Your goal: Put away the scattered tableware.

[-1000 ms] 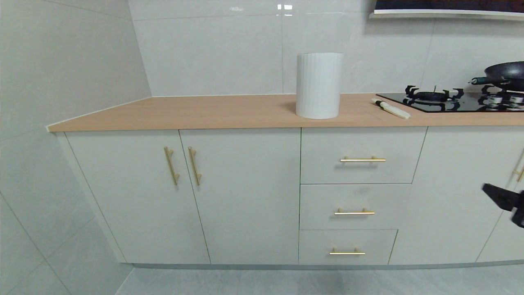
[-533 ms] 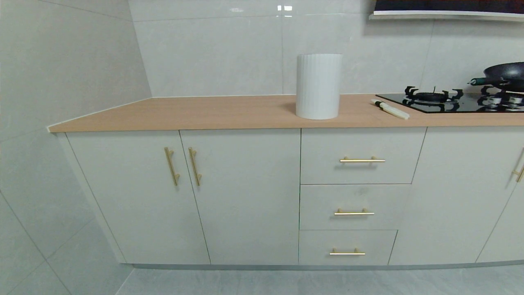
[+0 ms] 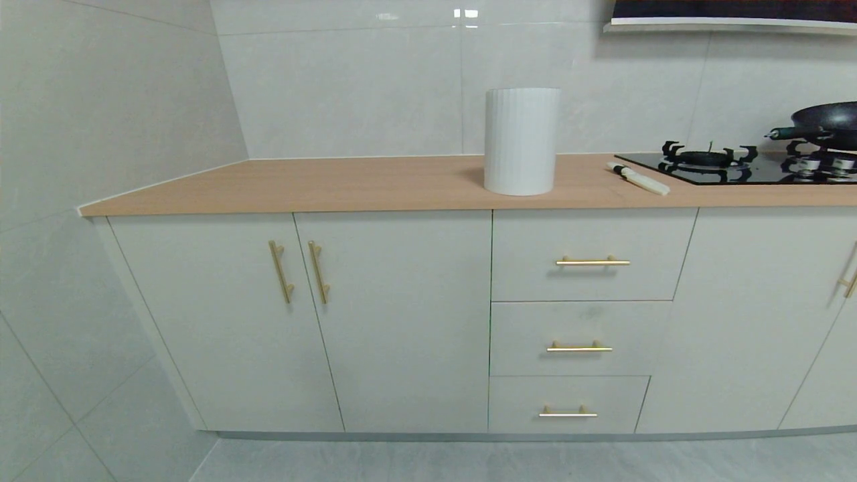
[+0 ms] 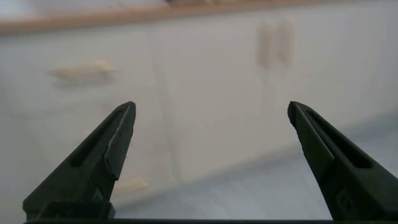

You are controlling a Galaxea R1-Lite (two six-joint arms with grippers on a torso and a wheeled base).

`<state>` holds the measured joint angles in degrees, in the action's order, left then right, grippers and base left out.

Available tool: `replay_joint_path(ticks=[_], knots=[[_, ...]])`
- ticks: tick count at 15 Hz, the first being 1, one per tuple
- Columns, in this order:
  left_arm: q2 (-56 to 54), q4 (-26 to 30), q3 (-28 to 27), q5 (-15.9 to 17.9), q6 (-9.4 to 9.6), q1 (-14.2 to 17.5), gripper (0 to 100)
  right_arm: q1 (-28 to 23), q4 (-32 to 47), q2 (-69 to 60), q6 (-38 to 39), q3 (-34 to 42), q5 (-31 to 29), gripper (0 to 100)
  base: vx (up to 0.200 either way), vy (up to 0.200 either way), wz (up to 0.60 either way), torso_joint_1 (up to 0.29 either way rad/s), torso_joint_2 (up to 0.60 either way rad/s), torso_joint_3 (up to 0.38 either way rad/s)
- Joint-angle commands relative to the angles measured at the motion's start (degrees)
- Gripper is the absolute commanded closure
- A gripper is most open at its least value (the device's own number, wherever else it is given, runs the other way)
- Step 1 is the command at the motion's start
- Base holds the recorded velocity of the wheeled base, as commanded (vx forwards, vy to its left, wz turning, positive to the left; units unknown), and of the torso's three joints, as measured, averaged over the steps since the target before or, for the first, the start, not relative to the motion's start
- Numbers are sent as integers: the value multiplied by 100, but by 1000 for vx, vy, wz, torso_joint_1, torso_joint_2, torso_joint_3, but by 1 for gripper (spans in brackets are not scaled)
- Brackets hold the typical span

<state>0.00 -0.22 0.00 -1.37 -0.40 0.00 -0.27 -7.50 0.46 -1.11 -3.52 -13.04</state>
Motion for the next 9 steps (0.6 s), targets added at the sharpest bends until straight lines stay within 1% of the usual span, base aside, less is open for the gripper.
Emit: replay_joint_path(ticks=[1,3,9], knots=[[0,4,0,-4,-4,0,0,0,301,-38,5,352,452,0,0,0,0,0,0,0],[0,4,0,-4,-4,0,0,0,838,-38,23,326,909,0,0,0,0,0,0,0],[0,-4,0,-4,5,0,0,0,741,-38,-3,352,988,0,0,0,0,0,0,0]])
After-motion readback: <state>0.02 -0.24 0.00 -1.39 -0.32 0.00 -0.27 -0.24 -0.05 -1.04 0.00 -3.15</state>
